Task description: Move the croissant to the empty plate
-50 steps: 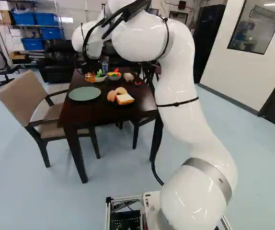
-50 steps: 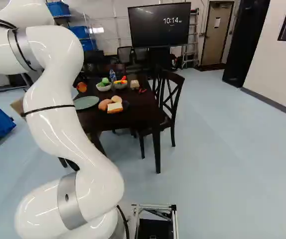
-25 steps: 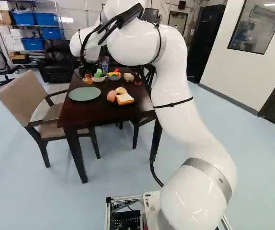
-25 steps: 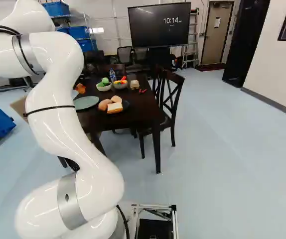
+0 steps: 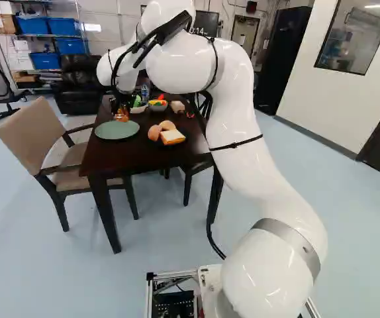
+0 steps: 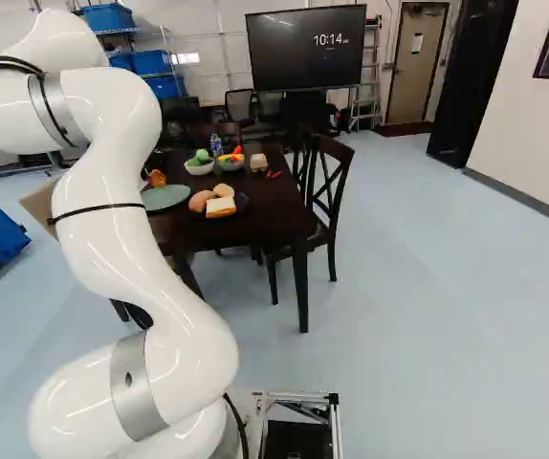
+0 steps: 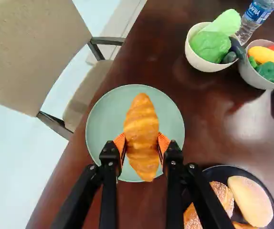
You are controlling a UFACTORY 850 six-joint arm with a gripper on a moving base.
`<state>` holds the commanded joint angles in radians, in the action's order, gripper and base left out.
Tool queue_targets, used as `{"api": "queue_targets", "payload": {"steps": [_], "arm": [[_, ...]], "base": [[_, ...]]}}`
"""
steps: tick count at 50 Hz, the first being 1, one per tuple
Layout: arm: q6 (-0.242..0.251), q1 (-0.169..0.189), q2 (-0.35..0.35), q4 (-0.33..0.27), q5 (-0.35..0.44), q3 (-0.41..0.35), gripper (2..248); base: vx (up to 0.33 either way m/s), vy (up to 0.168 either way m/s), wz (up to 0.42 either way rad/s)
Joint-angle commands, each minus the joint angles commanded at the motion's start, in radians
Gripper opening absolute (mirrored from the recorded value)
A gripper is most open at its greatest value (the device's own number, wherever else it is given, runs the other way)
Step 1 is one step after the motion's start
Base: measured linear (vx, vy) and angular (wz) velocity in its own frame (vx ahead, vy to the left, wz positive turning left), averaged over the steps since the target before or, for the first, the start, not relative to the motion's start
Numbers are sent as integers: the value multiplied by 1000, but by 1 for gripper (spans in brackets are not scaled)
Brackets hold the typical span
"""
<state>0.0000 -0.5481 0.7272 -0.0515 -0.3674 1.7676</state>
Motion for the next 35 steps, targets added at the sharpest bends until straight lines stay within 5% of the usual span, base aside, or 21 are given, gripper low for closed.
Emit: {"api": "queue_targets", "payload": {"steps": [35], "arm": [[0,-9,42,0,79,-28,100]], "base": [[0,0,0]]}}
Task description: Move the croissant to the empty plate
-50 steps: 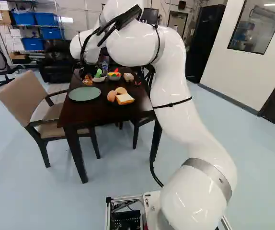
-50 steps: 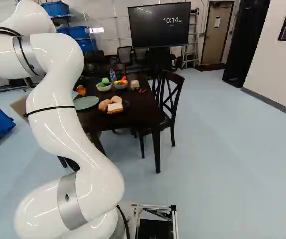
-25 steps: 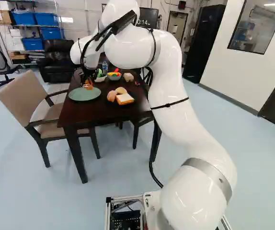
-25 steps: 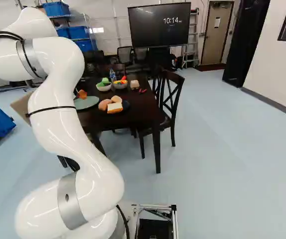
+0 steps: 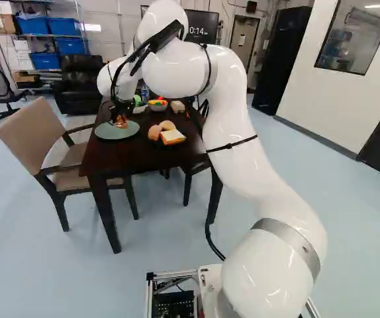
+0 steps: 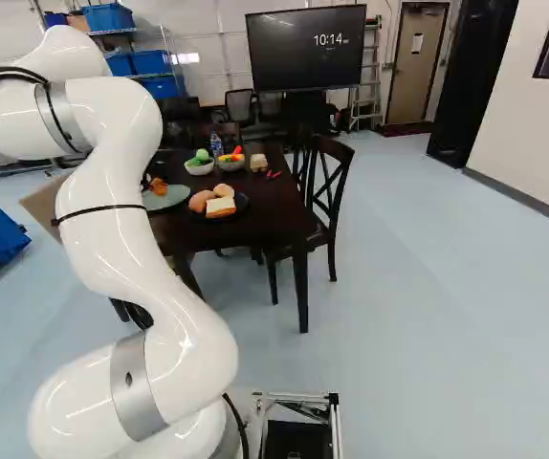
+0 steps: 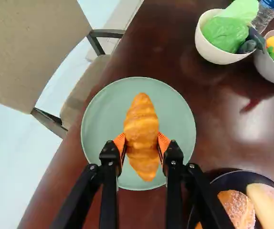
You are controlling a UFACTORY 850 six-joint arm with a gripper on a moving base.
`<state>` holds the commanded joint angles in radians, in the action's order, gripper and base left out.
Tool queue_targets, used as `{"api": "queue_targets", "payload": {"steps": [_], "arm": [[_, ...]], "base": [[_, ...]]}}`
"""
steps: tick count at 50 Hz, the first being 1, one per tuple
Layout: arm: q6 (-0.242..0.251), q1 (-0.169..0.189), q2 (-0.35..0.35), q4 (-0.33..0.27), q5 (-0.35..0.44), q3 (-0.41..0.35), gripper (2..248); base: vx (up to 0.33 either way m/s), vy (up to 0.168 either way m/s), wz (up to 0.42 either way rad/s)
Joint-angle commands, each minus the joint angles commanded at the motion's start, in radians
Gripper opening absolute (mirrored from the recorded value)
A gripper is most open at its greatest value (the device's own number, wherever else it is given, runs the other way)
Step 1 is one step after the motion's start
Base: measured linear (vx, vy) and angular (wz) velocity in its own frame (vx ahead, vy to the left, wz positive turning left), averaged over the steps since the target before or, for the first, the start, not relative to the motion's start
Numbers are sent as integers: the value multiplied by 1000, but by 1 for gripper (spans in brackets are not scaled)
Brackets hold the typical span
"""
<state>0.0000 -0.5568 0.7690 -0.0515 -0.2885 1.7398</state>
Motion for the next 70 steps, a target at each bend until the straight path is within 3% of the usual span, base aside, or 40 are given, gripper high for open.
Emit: {"api": "queue_targets", "payload": {"steps": [38,39,43,44,48,49,53,54,70], "arm": [[0,0,41,0,23,8,108],[0,0,41,0,23,8,139],[0,0,41,0,23,8,139],[0,0,41,0,23,8,172],[0,0,41,0,23,8,172],[0,0,41,0,23,8,206],[0,0,41,0,23,8,206],[0,0,41,0,23,8,242],[0,0,41,0,23,8,247]], "base": [[0,0,0],[0,0,0],[0,0,0],[0,0,0],[0,0,0],[0,0,0],[0,0,0],[0,0,0],[0,0,0]]}}
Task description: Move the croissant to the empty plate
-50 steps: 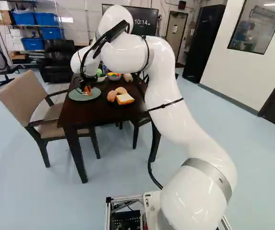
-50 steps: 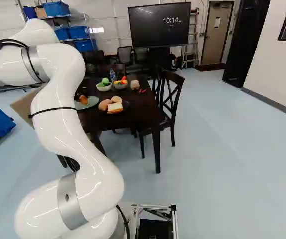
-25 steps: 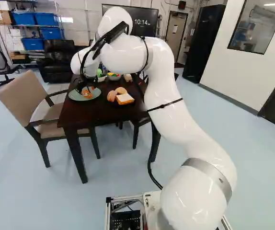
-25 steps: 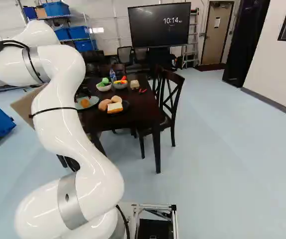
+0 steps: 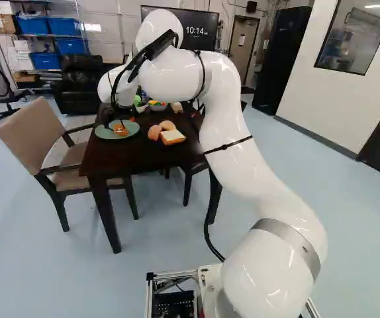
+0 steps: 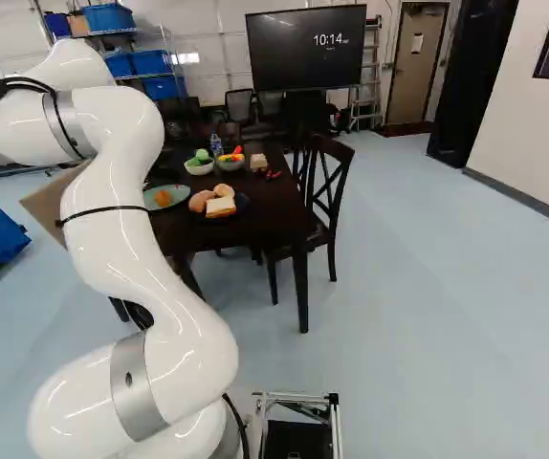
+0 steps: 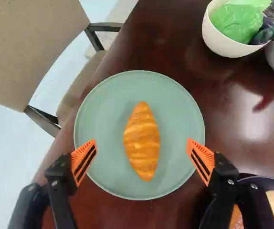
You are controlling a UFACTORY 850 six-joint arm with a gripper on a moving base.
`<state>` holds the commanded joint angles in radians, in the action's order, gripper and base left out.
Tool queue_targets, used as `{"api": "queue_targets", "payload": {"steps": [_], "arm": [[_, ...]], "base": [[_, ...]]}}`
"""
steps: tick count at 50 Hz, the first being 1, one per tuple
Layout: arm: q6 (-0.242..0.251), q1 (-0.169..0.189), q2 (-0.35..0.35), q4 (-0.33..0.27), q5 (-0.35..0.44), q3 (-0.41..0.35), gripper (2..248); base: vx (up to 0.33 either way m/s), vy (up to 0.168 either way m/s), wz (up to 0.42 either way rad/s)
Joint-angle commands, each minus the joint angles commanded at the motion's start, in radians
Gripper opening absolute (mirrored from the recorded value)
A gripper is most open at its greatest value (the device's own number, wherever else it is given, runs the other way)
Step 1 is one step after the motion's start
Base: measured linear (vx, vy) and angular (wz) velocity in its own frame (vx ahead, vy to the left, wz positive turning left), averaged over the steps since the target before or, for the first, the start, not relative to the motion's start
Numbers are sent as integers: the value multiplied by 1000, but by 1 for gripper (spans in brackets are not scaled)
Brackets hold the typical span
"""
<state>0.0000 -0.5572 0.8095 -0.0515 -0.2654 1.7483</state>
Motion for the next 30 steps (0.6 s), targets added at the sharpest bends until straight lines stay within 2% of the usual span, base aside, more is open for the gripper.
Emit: {"api": "queue_targets", "payload": {"steps": [30], "arm": [[0,0,-14,0,0,-4,247]], "base": [[0,0,0]]}}
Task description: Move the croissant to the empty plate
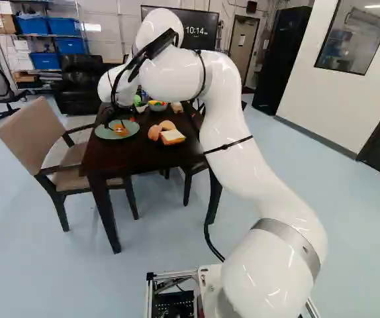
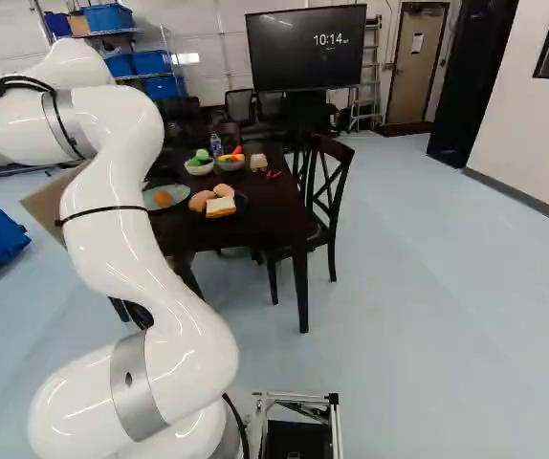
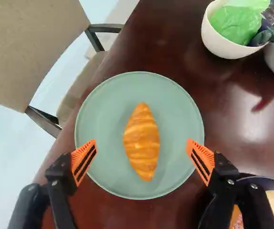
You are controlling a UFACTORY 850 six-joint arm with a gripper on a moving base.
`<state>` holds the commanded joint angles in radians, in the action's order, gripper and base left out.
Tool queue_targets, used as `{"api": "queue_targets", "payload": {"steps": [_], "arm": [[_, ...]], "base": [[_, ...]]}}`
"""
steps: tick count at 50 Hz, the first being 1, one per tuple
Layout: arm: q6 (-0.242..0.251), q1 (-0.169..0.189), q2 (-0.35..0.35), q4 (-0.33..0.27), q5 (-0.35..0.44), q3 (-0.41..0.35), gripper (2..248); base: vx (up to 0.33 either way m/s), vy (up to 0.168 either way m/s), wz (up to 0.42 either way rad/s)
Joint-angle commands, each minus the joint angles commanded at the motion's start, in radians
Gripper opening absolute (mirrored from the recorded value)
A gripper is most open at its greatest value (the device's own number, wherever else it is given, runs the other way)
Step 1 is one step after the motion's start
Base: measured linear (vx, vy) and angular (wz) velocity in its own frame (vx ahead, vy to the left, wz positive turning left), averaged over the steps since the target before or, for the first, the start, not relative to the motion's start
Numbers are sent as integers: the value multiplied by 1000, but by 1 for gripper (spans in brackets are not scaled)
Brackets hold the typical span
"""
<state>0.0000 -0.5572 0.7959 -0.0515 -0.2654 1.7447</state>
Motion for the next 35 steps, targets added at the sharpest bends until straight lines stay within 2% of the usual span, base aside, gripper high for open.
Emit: {"api": "queue_targets", "payload": {"steps": [35], "arm": [[0,-7,-91,0,0,-44,247]], "base": [[0,0,0]]}}
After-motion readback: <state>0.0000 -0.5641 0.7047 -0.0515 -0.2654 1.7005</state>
